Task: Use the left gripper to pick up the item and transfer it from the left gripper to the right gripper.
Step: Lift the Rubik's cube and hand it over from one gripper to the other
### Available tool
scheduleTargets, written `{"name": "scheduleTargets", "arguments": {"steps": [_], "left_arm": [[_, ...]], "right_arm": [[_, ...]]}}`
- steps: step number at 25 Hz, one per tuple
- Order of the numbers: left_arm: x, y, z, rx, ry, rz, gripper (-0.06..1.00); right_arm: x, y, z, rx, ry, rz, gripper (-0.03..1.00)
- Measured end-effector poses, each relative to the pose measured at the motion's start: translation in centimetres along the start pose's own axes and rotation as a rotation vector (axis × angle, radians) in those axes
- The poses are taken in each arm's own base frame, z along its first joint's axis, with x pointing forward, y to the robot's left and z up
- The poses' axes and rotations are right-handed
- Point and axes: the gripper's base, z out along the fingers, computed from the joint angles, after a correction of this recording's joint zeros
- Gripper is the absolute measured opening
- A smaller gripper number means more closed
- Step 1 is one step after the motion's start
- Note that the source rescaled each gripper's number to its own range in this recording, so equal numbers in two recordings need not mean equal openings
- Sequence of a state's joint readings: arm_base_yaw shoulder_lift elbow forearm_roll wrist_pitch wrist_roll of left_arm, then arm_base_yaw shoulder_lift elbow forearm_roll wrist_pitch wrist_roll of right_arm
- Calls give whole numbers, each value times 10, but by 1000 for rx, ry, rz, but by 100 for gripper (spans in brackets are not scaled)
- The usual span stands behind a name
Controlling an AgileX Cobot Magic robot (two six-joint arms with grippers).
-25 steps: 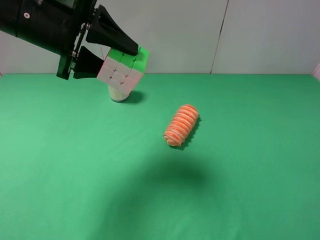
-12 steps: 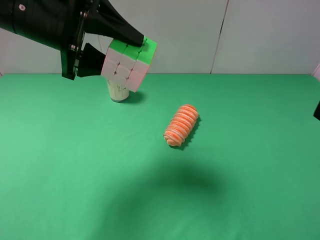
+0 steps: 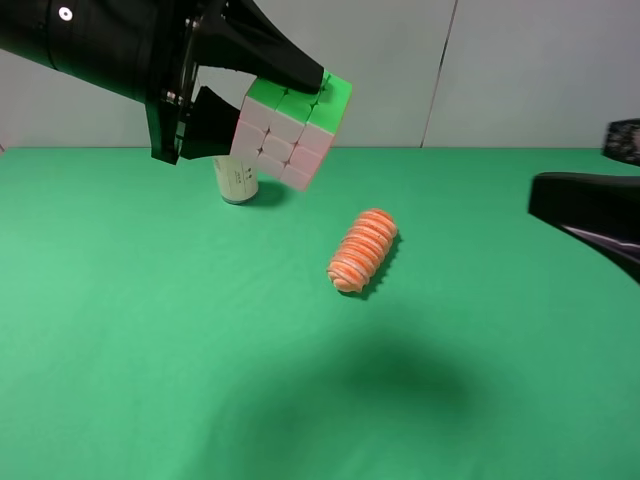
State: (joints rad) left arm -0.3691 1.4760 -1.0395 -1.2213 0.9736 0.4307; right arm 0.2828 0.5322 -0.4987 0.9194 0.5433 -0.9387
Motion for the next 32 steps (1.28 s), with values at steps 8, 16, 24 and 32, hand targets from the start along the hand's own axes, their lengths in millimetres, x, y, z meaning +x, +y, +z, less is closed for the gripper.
{"name": "scheduleTargets", "arguments": {"steps": [8, 16, 24, 32], "left_arm": [[2, -1, 0, 9, 19, 4, 0], [2, -1, 0, 11, 23, 11, 0], [2, -1, 0, 12, 23, 14, 0], [-1, -7, 0, 76, -8, 29, 0]], "right_arm": [[0, 5, 38, -132, 28, -77, 100], [6, 11, 70, -206, 52, -62, 100], [2, 13, 88, -270, -12, -105, 100], [-16, 12, 110, -310, -30, -161, 100]]}}
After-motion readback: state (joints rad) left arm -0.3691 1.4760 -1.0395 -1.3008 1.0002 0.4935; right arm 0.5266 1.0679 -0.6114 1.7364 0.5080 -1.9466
